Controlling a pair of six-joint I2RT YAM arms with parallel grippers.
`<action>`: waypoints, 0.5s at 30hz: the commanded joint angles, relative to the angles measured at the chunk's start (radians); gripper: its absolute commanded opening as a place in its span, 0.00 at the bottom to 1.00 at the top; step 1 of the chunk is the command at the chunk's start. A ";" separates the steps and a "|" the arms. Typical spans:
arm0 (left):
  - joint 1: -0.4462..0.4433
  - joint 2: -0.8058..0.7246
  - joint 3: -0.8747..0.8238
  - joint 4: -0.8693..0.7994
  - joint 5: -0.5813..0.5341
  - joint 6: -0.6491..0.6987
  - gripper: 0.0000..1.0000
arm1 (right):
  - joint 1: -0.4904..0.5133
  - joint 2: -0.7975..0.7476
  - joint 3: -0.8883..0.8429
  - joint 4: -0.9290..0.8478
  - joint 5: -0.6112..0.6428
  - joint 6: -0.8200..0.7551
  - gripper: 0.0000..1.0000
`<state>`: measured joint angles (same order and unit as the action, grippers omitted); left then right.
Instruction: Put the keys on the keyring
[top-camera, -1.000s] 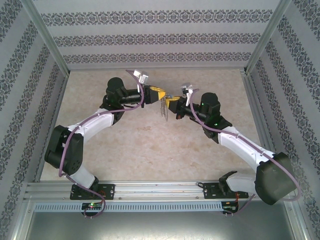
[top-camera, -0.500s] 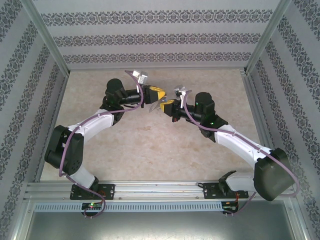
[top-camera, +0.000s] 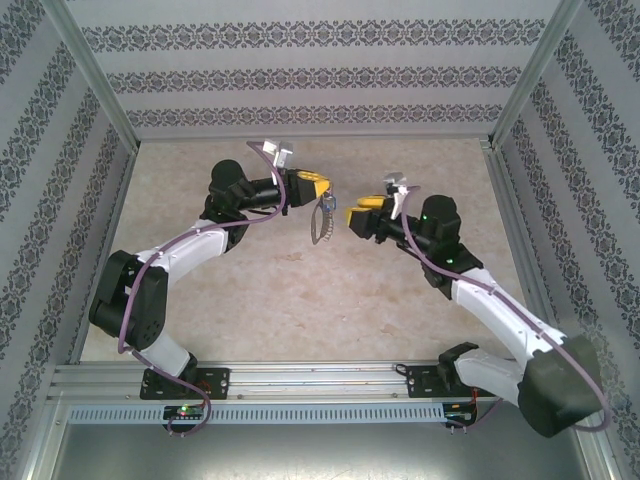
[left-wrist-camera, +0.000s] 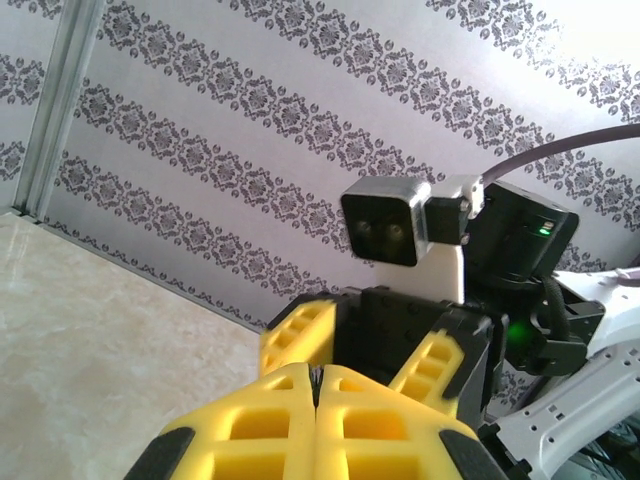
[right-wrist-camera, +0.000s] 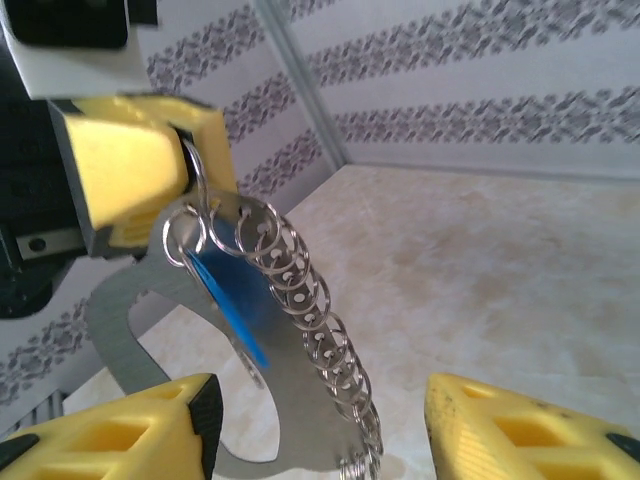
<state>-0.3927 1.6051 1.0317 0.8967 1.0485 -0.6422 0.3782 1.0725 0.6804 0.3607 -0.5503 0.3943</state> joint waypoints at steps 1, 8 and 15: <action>-0.008 -0.011 -0.020 0.158 -0.044 -0.056 0.00 | -0.014 -0.040 -0.020 0.052 0.096 0.079 0.58; -0.010 0.022 -0.041 0.300 -0.113 -0.160 0.00 | -0.037 0.038 0.044 0.188 0.043 0.236 0.56; -0.017 -0.005 -0.070 0.250 -0.238 -0.151 0.00 | -0.027 0.176 0.099 0.438 -0.039 0.402 0.45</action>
<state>-0.3943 1.6215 0.9710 1.0889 0.8856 -0.7765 0.3473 1.2266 0.7368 0.6266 -0.5411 0.6968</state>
